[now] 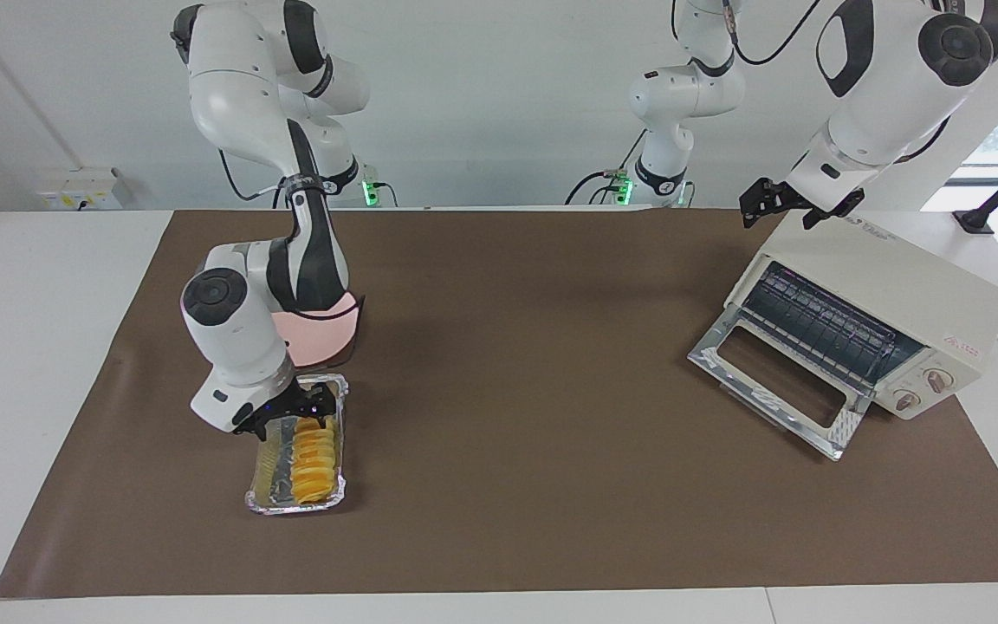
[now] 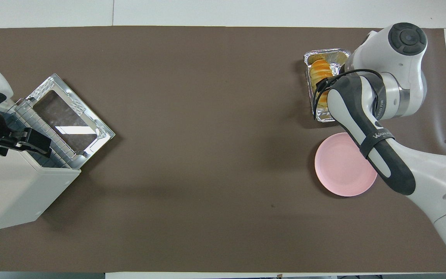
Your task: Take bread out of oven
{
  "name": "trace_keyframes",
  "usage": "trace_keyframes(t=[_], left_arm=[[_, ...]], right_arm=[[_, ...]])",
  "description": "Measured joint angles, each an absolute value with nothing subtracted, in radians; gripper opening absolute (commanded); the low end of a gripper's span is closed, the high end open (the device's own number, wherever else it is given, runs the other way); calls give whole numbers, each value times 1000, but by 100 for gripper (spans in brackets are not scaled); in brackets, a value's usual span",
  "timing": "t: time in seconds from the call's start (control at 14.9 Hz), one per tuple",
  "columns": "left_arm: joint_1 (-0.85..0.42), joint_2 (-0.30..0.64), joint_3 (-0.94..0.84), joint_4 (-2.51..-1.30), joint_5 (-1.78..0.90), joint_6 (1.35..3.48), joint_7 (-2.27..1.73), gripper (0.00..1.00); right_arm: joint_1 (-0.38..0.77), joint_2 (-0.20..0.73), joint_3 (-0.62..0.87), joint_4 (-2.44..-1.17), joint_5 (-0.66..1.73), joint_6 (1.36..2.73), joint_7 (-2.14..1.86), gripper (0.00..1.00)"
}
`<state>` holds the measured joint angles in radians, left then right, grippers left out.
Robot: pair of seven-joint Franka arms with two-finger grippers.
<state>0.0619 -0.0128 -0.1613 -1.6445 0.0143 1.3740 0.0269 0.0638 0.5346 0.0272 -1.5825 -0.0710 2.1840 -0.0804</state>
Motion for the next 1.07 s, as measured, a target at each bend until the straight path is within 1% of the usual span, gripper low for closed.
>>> trace_keyframes(t=[0.27,0.33,0.4,0.47,0.54,0.6,0.67,1.07], left_arm=[[62,-13,-161,-1644,14,1374,27,100],[62,-13,-161,-1644,14,1374,27,100],[62,-13,-161,-1644,14,1374,27,100],[62,-13,-161,-1644,14,1374,27,100],[62,-13,-161,-1644,14,1374,27,100],[62,-13,-161,-1644,14,1374,27,100],[62,-13,-161,-1644,14,1374,27,100],[62,-13,-161,-1645,14,1374,27,100]], right_arm=[[88,546,27,-1608,-86,2234,-51,100],[88,546,27,-1621,-86,2254,-50,96],[87,546,25,-1631,-86,2267,-50,86],[85,546,24,-1638,-86,2274,-50,68],[84,546,22,-1640,-87,2276,-50,47],[84,546,20,-1641,-87,2276,-50,18],[83,546,18,-1641,-87,2276,-50,0],[76,543,18,-1640,-87,2276,-50,0]])
